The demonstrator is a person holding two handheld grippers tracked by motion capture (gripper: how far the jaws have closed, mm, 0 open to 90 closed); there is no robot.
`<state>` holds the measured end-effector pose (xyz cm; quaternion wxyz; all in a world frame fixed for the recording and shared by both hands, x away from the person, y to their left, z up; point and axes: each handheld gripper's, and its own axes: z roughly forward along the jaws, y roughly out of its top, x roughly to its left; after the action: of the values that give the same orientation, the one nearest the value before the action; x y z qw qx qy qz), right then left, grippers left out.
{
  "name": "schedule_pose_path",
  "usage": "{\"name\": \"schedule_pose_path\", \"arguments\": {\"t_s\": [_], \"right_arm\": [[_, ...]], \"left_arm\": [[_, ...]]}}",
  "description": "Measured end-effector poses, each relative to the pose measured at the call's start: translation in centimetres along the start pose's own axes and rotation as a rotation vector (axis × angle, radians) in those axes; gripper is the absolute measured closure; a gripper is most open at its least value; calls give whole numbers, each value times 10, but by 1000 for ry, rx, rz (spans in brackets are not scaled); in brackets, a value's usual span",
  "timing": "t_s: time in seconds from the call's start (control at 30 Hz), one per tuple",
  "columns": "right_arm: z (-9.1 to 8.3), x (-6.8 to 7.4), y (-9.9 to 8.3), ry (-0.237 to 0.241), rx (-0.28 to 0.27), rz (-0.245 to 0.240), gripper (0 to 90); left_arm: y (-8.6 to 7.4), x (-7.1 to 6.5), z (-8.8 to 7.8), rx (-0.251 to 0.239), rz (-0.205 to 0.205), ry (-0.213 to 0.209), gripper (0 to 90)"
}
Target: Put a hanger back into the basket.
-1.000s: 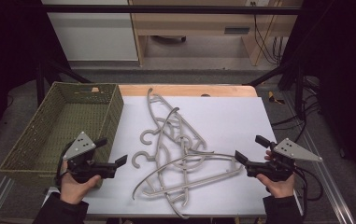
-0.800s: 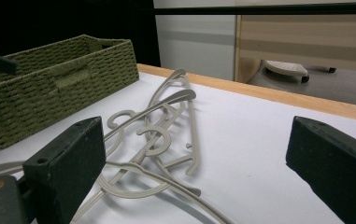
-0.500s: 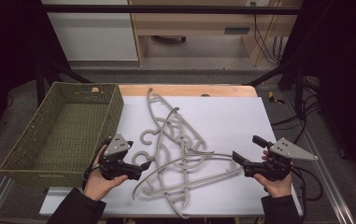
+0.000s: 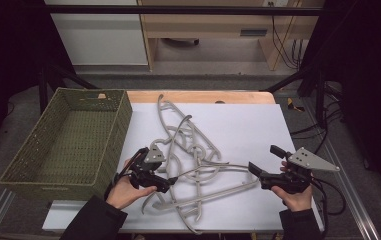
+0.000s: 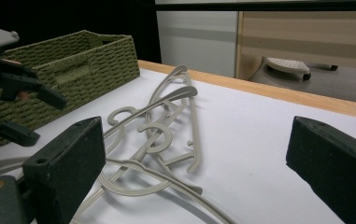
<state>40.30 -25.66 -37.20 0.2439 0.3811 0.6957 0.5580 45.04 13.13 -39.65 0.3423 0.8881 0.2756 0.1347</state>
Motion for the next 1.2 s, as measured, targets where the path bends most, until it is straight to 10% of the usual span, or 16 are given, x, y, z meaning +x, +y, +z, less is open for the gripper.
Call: {"name": "schedule_pose_path", "arguments": {"t_s": [0.5,1.2], "right_arm": [[4,1,-2,1,16,-3,50],[5,1,-2,4,22,-6,54]], "left_arm": [[1,-3,42,161,72,-29,415],[3,-9,62,215,101,-15,783]]}}
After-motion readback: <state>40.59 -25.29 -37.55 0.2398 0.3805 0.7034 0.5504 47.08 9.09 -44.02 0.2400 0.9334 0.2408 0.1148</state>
